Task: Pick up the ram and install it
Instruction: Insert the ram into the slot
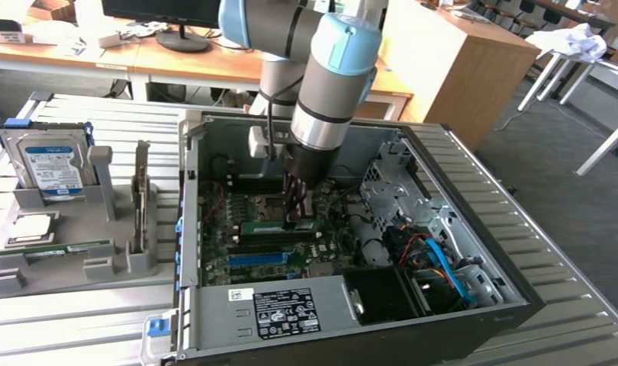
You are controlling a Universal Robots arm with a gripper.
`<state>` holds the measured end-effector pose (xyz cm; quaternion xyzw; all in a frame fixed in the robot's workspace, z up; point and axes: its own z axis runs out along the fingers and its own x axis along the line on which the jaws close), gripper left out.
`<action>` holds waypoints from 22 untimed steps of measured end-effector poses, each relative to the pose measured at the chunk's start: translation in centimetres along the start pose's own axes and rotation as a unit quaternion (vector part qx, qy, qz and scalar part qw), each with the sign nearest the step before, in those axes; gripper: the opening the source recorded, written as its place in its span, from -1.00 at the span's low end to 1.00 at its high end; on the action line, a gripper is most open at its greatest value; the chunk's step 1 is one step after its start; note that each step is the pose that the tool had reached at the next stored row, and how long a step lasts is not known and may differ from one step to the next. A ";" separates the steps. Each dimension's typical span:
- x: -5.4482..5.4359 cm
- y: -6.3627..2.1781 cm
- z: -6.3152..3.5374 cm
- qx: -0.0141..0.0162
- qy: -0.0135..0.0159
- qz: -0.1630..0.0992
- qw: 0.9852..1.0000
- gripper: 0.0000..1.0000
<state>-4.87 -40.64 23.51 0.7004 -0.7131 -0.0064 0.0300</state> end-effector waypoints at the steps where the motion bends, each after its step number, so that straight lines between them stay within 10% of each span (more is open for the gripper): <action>1: 0.0 0.00 0.04 0.000 0.000 0.000 1.000 -0.75; 22: 0.0 0.02 0.84 0.000 0.000 0.000 1.000 -0.75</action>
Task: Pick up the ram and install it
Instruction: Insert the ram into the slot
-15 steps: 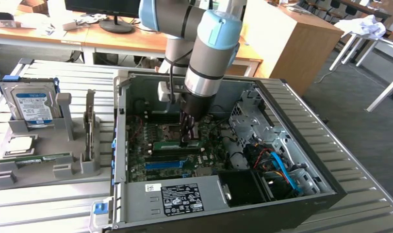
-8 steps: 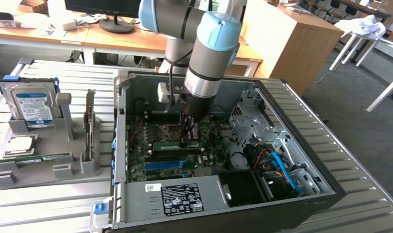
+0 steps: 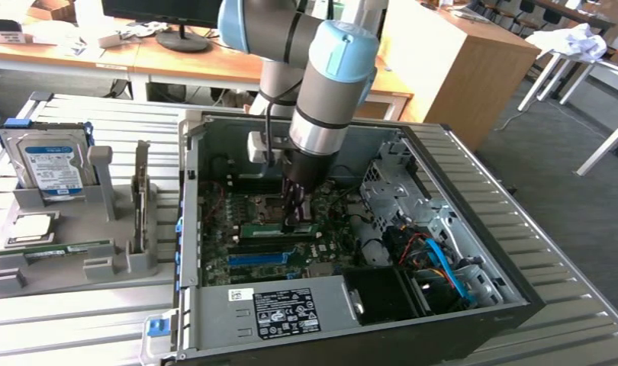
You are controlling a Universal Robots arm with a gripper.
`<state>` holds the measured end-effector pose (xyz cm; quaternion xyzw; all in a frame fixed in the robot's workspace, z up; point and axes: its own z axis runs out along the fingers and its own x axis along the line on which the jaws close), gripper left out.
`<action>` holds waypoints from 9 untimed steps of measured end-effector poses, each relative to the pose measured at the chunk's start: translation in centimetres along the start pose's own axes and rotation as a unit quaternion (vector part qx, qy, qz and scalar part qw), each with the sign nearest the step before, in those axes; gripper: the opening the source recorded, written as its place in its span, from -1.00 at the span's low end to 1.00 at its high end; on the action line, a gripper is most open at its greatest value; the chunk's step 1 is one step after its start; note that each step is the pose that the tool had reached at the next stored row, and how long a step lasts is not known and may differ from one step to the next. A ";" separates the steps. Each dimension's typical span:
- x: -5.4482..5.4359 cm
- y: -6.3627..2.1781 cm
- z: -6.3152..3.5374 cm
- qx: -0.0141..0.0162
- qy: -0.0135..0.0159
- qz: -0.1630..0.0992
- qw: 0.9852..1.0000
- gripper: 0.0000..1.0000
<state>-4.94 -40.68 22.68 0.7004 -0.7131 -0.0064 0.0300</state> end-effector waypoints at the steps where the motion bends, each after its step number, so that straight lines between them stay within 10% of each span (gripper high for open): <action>1: 0.0 0.00 0.03 0.000 0.000 0.000 1.000 -0.75; 9: 0.0 -0.01 0.20 0.000 0.000 0.000 1.000 -0.75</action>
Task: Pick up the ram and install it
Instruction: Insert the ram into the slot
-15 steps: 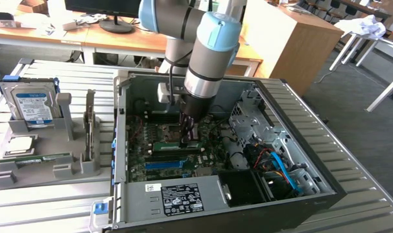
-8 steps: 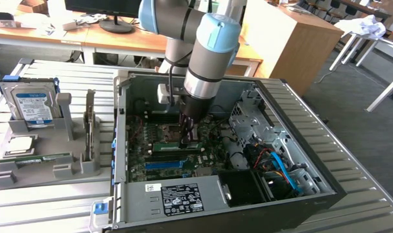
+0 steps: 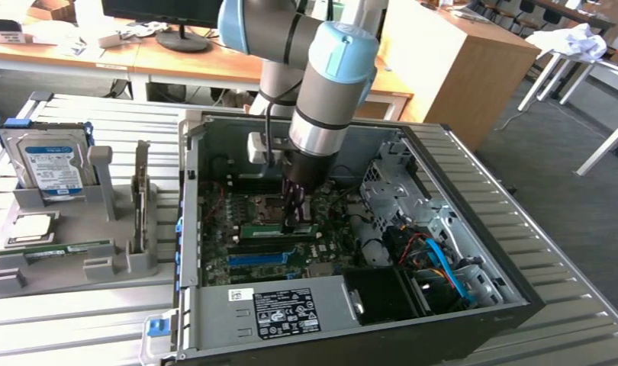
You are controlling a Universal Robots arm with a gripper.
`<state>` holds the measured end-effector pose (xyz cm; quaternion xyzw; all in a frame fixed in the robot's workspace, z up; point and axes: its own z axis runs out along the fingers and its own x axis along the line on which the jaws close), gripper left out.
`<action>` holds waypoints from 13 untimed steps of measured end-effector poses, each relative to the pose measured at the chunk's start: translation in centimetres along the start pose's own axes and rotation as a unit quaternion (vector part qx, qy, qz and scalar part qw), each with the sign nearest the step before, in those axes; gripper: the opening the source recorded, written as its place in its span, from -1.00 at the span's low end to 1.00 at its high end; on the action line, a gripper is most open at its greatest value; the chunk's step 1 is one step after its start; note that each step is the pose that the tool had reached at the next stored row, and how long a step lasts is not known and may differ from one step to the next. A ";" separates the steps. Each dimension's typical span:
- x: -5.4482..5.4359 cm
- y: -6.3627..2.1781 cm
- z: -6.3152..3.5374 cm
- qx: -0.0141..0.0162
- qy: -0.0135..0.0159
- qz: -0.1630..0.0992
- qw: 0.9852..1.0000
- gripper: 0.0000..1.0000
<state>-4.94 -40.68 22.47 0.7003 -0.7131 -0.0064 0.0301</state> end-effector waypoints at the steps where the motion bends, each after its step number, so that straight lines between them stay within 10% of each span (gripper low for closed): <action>1: 0.0 0.00 0.00 0.000 0.000 0.000 1.000 -0.75; 13: 0.0 0.02 -0.41 0.000 0.000 0.000 1.000 -0.75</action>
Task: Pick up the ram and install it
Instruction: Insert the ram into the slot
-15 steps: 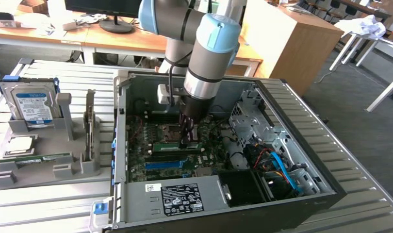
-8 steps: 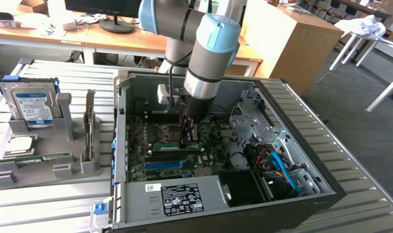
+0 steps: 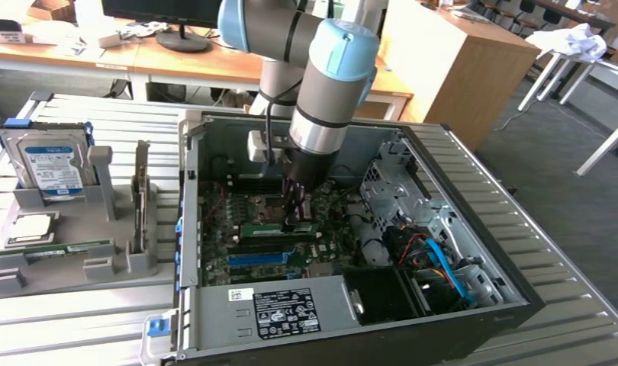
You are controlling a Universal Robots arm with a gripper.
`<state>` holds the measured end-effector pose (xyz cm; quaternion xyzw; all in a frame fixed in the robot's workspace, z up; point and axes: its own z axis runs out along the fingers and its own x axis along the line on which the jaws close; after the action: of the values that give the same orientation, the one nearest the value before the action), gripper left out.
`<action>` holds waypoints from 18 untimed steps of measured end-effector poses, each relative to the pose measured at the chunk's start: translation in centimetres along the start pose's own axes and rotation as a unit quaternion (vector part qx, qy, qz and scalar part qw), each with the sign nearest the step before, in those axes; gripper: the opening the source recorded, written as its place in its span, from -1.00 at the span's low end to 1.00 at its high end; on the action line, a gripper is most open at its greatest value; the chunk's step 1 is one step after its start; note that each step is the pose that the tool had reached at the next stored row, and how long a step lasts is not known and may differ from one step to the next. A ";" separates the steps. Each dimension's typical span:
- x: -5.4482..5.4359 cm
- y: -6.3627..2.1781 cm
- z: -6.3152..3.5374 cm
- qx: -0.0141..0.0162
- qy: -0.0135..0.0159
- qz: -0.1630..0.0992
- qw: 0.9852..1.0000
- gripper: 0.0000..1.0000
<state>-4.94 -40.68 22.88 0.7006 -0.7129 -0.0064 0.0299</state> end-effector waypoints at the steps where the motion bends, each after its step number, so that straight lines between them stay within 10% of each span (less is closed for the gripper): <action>1: 0.0 0.00 0.00 0.000 0.000 0.000 1.000 -0.75; 18: 0.0 -0.02 0.38 0.000 -0.003 0.000 1.000 -0.75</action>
<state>-4.94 -40.66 22.50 0.7006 -0.7129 -0.0084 0.0280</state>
